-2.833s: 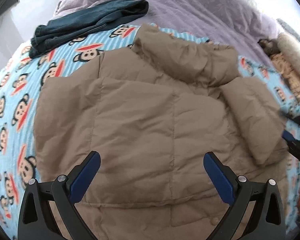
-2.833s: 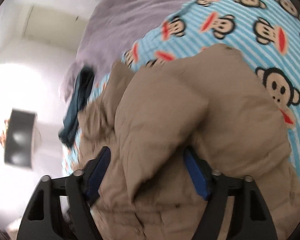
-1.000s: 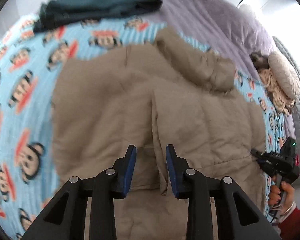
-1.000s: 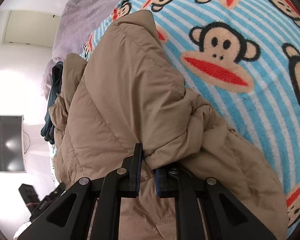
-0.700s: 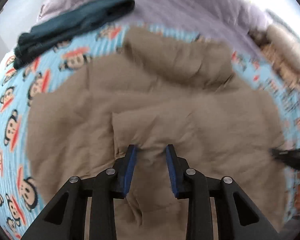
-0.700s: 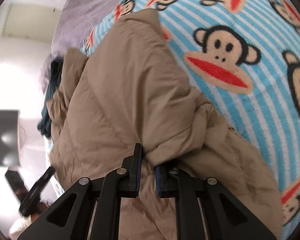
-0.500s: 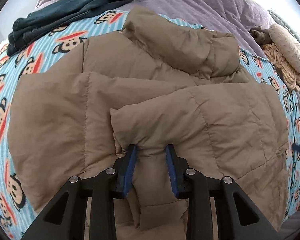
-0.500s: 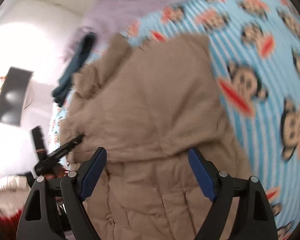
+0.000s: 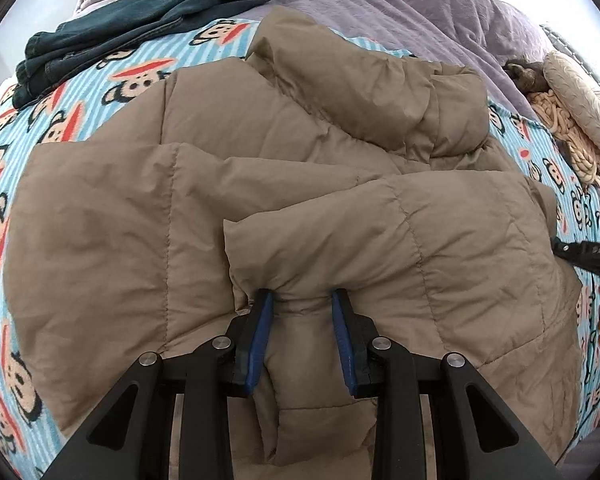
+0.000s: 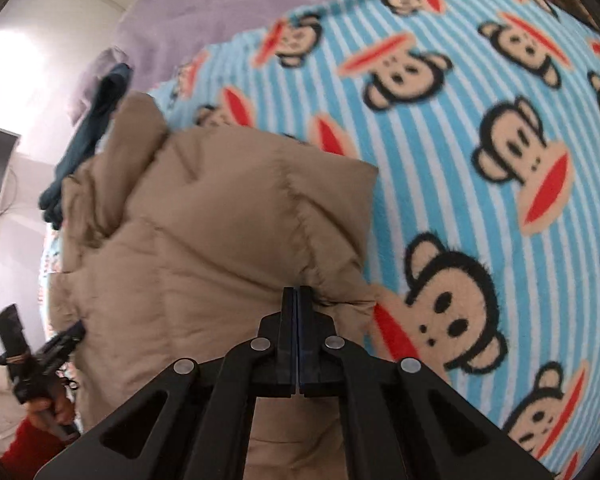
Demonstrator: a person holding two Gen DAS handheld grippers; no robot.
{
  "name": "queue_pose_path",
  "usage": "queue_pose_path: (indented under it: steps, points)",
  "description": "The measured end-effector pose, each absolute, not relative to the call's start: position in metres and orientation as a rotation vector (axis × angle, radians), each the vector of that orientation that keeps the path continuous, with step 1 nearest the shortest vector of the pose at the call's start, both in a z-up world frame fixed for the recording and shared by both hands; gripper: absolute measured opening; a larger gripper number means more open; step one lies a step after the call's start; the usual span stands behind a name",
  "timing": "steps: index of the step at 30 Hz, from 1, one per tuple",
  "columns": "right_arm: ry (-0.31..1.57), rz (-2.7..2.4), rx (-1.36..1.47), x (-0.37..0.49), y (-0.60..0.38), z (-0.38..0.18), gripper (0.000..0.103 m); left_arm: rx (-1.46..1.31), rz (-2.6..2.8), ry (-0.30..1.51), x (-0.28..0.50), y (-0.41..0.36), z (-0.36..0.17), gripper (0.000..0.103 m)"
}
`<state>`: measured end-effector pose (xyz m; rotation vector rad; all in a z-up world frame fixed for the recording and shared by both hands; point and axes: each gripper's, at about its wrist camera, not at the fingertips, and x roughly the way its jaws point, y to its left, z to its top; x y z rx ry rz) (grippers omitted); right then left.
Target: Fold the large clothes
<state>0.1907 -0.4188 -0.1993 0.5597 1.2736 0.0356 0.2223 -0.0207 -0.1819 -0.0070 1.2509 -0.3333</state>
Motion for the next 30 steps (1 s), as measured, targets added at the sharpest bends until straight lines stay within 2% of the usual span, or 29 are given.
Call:
queue_pose_path:
  steps: [7,15,30]
  points:
    - [1.239,-0.011,0.492,0.186,-0.41,-0.207,0.0,0.032,-0.32,1.229,0.222,-0.028,-0.186,0.033]
    - [1.212,-0.112,0.334,0.173,-0.391,-0.175,0.001,0.061,-0.287,1.237,0.221,-0.033,-0.176,0.033]
    - [1.242,-0.115,0.437,0.104,-0.389,-0.129,0.003,0.091,-0.224,1.237,0.178,-0.019,-0.126,0.033]
